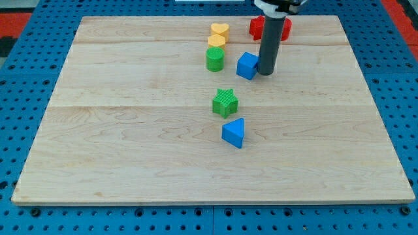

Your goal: Push the blue cube slightly towards the green star

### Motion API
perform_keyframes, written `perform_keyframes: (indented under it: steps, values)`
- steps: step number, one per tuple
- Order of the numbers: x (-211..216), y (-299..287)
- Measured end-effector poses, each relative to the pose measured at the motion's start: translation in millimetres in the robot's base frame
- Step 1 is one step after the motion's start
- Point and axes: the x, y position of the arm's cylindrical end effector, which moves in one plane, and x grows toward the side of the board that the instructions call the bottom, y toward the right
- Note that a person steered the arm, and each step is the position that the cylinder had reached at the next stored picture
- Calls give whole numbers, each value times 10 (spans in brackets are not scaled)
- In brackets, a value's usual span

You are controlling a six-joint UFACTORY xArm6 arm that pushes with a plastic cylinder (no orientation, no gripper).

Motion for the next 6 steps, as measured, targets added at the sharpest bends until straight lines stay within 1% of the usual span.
perform_keyframes:
  steps: [1, 2, 3, 4, 5, 6]
  values:
    - [-306, 144]
    - [-328, -157]
    - [-182, -631]
    - [-99, -804]
    - [-35, -801]
    - [-31, -324]
